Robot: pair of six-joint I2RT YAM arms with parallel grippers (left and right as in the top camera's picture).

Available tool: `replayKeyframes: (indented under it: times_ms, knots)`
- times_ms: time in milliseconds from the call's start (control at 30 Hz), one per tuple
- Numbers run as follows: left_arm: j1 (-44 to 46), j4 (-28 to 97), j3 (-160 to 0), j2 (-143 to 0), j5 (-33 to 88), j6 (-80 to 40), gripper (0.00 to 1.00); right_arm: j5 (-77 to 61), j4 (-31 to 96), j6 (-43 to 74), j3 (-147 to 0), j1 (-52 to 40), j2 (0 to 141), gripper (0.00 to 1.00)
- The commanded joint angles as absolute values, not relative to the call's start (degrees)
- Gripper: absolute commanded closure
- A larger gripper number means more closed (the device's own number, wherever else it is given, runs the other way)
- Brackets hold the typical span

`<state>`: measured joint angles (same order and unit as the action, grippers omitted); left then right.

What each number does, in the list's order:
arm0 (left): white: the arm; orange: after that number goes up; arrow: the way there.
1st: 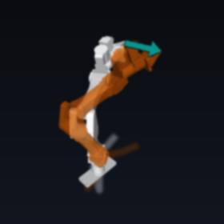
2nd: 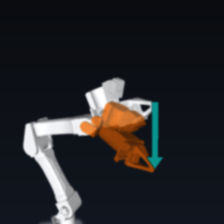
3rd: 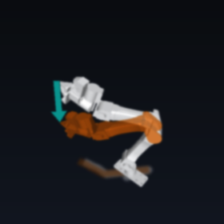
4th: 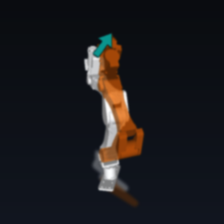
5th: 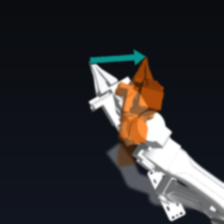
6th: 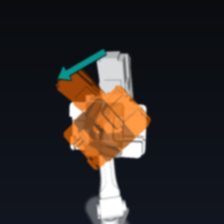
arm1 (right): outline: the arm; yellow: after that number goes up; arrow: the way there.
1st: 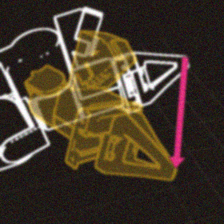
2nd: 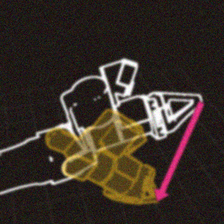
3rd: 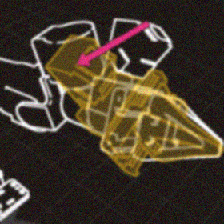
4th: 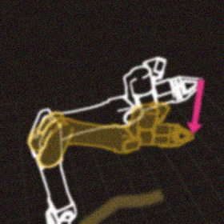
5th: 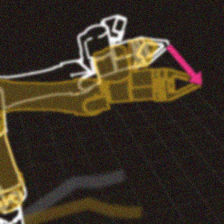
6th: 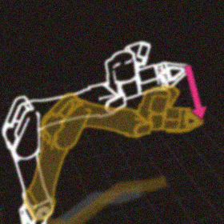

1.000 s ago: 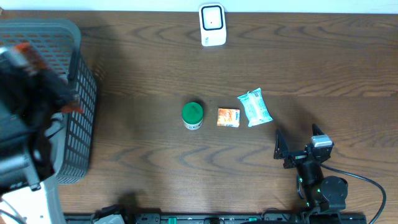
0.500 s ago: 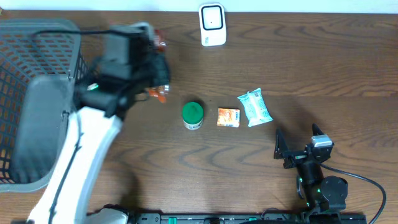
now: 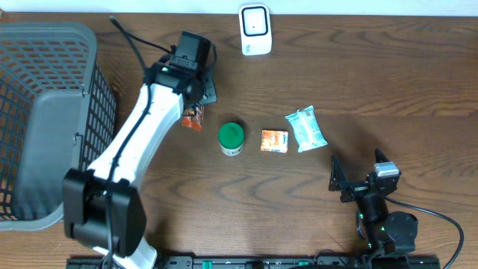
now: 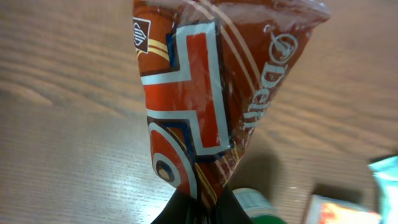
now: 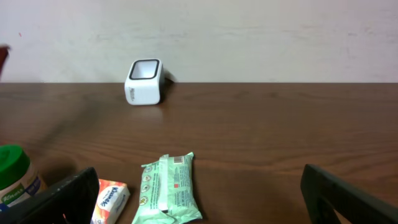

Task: Scan the item barcode
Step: 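Carry the chocolate bar out and place it left of the bottle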

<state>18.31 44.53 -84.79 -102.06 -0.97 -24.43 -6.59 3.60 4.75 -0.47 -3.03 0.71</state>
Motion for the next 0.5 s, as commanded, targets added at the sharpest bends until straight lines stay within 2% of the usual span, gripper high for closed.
replayKeyframes:
  times_ms: [0, 467]
  knots:
    - [19.11, 44.47, -84.53, -104.73, -2.42, -25.41, 0.92, -6.31, 3.68, 4.19, -0.32, -3.42, 0.49, 0.01]
    - [19.73, 37.41, -80.73, -115.59, 5.02, -25.61, 0.92, -6.33, 3.68, 4.21, -0.32, -3.42, 0.49, 0.01]
